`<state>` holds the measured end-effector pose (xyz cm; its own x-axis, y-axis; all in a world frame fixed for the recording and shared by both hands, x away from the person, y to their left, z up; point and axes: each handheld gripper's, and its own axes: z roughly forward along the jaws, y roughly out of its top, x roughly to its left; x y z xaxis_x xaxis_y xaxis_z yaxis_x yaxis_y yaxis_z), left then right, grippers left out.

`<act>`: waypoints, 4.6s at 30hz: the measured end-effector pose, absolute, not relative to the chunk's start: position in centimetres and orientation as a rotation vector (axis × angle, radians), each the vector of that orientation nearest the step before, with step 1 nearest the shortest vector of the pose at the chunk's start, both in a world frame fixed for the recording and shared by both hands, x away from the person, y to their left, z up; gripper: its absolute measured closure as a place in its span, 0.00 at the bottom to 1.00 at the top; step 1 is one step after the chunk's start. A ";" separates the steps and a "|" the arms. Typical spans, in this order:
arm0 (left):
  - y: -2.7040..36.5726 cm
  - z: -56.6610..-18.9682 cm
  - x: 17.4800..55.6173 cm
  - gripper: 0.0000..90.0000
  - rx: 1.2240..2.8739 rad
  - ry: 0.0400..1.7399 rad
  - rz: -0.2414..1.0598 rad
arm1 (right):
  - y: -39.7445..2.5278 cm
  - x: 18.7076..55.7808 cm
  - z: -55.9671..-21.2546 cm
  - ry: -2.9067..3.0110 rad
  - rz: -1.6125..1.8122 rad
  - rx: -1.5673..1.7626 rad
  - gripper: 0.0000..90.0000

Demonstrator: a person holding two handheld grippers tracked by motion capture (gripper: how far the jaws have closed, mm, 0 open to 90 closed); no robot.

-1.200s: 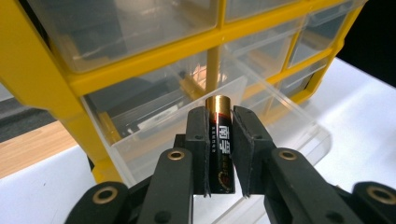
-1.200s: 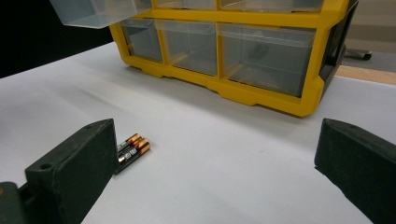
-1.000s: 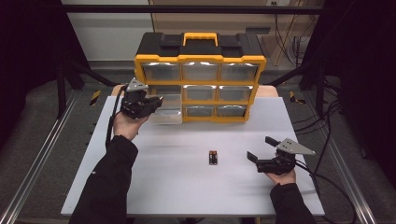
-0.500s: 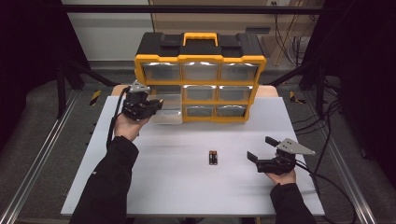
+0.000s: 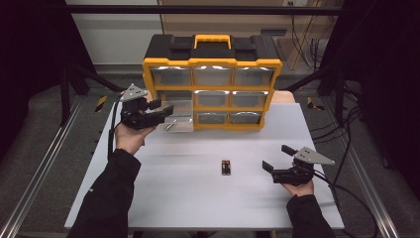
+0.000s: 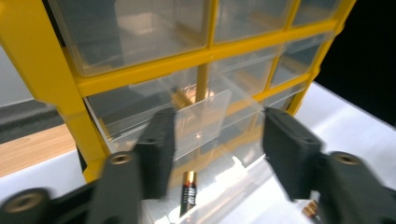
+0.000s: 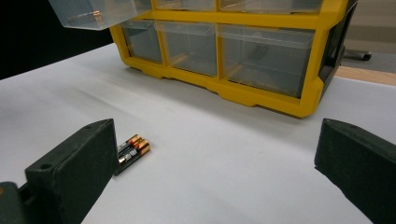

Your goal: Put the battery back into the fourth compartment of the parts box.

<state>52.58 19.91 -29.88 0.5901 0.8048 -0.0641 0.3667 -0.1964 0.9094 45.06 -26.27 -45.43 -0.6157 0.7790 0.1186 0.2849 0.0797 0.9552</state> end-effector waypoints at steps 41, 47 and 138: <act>16.3 -38.8 45.7 0.02 1.808 0.817 0.444 | -26.3 45.0 -45.4 1.938 1.562 1.039 0.00; 14.2 -40.2 46.1 0.02 1.877 0.815 0.424 | -26.3 45.0 -45.4 1.937 1.563 1.039 0.00; 3.7 -47.7 49.0 0.80 2.201 1.013 0.355 | -26.4 45.1 -45.4 1.937 1.560 1.037 0.00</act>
<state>48.98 3.66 -47.67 0.6601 0.7504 -0.0335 0.5649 -0.4665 0.6807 45.06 -26.42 -45.35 -0.6199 0.7765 0.1133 0.2759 0.0805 0.9578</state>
